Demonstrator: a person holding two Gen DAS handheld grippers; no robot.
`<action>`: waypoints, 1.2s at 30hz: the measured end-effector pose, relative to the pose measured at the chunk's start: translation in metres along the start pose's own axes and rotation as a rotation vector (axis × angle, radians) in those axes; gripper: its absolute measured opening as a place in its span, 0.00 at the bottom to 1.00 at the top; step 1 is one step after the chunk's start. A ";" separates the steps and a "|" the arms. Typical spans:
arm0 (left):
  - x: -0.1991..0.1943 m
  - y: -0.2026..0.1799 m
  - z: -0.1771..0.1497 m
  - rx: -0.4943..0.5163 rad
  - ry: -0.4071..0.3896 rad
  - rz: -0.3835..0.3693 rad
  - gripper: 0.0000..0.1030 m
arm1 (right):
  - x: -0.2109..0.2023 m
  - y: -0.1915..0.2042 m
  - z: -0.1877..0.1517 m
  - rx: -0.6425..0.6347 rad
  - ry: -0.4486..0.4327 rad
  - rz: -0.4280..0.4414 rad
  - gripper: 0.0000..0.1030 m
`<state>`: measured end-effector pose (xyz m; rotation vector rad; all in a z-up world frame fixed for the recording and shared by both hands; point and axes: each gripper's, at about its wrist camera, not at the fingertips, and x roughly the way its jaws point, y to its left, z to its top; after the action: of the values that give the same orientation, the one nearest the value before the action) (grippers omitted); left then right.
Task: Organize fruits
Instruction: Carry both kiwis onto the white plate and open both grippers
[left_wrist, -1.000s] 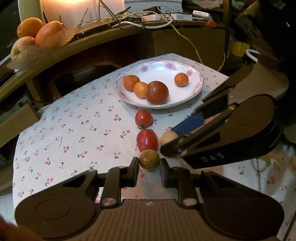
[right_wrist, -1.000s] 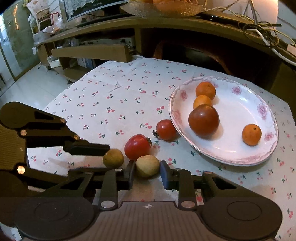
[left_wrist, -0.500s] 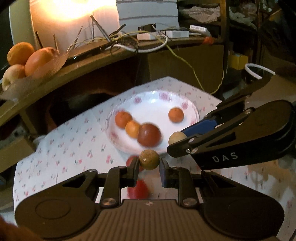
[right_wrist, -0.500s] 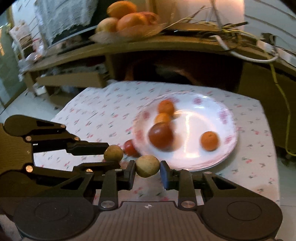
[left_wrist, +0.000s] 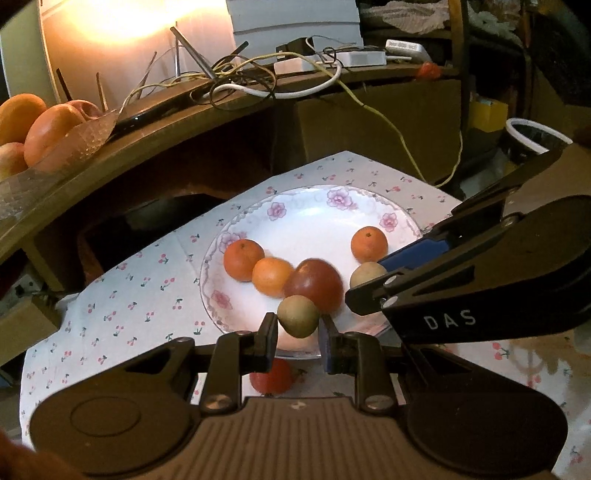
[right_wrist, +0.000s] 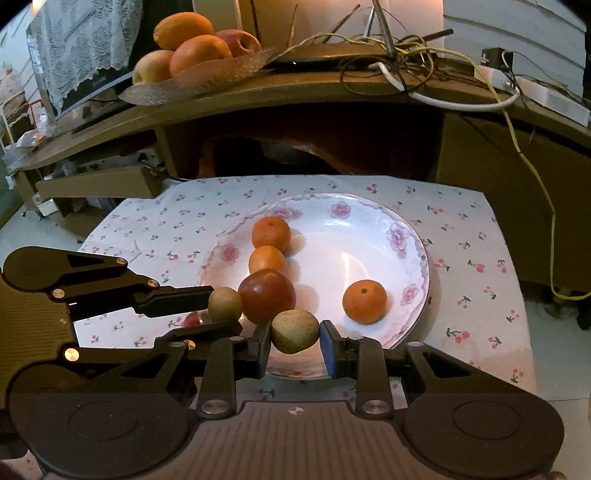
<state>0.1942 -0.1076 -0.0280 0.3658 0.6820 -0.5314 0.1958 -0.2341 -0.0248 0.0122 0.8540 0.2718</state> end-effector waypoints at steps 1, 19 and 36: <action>0.002 0.000 0.000 -0.001 0.001 0.001 0.29 | 0.002 -0.001 0.000 0.005 0.003 0.000 0.29; 0.008 0.000 0.006 0.007 -0.004 0.034 0.35 | 0.003 -0.005 0.004 0.002 -0.051 -0.043 0.47; -0.027 0.024 -0.005 0.001 -0.013 0.059 0.38 | -0.014 0.005 0.001 -0.020 -0.093 -0.031 0.47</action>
<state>0.1877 -0.0759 -0.0098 0.3823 0.6567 -0.4774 0.1869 -0.2323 -0.0130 -0.0064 0.7580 0.2489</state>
